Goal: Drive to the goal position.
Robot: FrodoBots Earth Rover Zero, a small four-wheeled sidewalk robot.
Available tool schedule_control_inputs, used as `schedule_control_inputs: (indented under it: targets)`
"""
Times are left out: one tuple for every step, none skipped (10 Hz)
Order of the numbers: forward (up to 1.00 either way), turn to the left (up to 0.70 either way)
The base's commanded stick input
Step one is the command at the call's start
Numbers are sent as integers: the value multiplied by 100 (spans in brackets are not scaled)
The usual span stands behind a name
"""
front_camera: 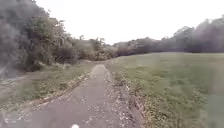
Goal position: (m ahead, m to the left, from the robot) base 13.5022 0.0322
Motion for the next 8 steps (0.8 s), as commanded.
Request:
schedule_control_inputs:
  targets:
    - [100, 40]
    - [100, 40]
    - [100, 0]
    - [100, 0]
    - [100, 34]
    - [100, 24]
    - [100, 0]
    - [100, 0]
